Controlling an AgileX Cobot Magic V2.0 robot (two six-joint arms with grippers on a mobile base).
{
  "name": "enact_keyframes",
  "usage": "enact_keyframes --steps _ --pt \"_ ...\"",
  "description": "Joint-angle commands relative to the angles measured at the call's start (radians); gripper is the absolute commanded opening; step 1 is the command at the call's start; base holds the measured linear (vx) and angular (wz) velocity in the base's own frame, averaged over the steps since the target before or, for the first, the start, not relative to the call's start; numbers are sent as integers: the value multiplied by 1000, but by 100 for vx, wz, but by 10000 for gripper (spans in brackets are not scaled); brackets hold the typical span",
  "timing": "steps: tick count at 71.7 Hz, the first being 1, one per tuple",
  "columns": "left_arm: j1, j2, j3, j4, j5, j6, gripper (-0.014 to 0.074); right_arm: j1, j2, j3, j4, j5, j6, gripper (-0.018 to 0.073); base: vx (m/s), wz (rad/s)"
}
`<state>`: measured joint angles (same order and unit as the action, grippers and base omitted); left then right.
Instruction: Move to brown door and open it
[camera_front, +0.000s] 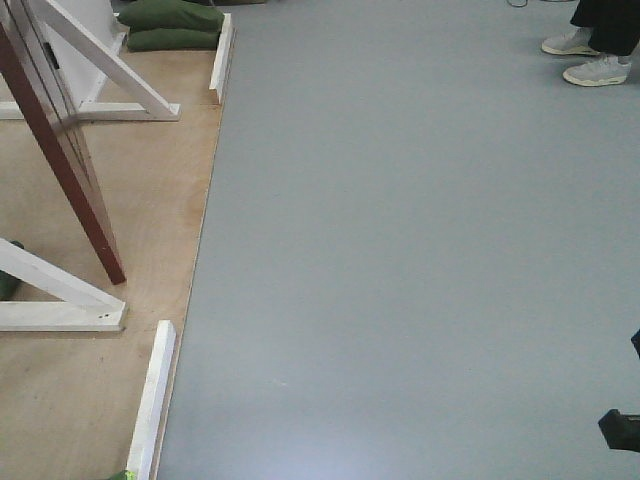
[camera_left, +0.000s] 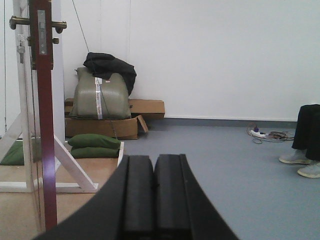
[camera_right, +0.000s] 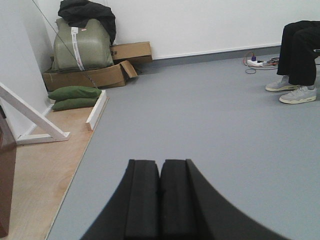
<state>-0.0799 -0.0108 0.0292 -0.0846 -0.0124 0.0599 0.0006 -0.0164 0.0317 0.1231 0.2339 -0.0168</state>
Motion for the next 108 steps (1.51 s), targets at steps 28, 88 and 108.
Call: enact_keyframes --steps 28,88,108 --pt "-5 -25 24 7 -78 -5 11 1 -9 2 -5 -79 -9 0 7 1" --pt "-5 -25 24 7 -78 -5 11 1 -9 2 -5 -79 -9 0 8 3" --pt "-5 -25 24 7 -78 -5 11 1 -9 2 -5 -79 -9 0 16 2"
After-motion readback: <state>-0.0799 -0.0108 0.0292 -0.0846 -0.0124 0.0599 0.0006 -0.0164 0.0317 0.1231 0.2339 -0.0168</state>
